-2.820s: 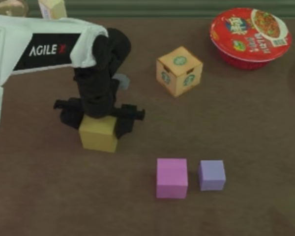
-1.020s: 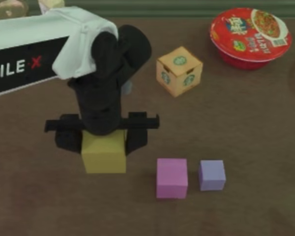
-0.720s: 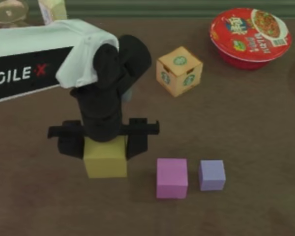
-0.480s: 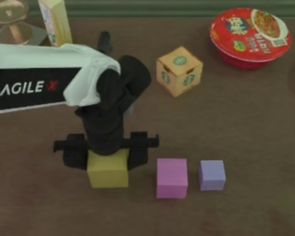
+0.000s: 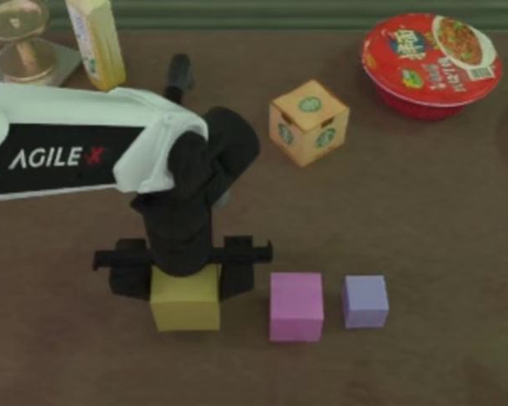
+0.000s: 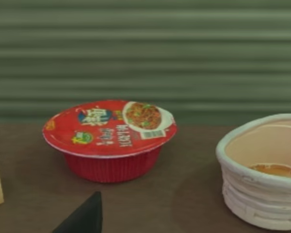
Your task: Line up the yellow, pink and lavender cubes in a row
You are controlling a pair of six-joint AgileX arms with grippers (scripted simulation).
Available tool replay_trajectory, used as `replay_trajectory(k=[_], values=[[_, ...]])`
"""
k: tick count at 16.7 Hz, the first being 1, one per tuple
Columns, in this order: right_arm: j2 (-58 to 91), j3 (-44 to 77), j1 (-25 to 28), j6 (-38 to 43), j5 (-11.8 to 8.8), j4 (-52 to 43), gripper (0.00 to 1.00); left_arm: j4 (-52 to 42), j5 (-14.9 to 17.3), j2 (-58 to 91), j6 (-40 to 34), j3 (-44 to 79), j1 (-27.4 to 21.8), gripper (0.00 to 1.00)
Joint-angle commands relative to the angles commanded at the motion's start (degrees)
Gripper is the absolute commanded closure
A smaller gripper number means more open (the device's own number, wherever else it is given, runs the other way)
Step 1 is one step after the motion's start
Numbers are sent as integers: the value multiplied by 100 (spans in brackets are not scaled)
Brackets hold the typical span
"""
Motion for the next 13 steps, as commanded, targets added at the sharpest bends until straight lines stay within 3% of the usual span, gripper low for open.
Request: replay_trajectory(k=[11,13], values=[[0,0,0,0,0,0,0,0,0,0,0,0,0,2],[0,0,0,0,0,0,0,0,0,0,0,0,0,0]])
